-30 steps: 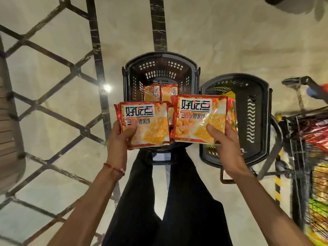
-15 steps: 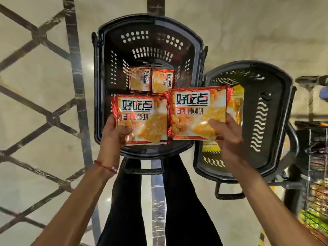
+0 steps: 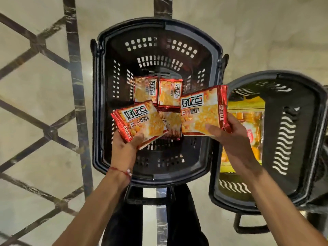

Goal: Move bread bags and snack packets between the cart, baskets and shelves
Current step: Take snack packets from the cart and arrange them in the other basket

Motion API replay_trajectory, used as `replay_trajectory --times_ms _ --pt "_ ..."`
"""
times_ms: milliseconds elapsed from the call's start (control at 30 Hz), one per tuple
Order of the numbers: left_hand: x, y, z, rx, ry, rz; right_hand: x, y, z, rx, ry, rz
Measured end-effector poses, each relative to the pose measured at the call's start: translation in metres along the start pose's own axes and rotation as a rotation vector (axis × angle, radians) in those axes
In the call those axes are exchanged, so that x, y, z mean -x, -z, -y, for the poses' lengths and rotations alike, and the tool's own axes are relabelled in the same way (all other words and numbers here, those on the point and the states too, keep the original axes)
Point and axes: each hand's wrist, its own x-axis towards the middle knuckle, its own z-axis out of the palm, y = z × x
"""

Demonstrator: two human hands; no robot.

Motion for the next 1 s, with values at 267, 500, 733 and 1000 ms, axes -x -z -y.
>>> replay_trajectory --times_ms 267,500,733,1000 --pt "-0.032 -0.014 -0.004 0.044 0.072 -0.014 -0.056 -0.04 0.001 0.059 0.021 -0.111" --pt "-0.063 -0.012 -0.009 0.04 0.058 -0.005 -0.097 -0.076 -0.021 -0.095 -0.025 -0.07" --pt "-0.093 -0.006 0.008 -0.04 0.003 0.003 -0.136 -0.094 -0.053 -0.075 -0.078 -0.055" --pt "-0.115 -0.011 0.007 -0.037 -0.013 -0.047 -0.156 -0.093 -0.061 -0.11 -0.132 -0.12"
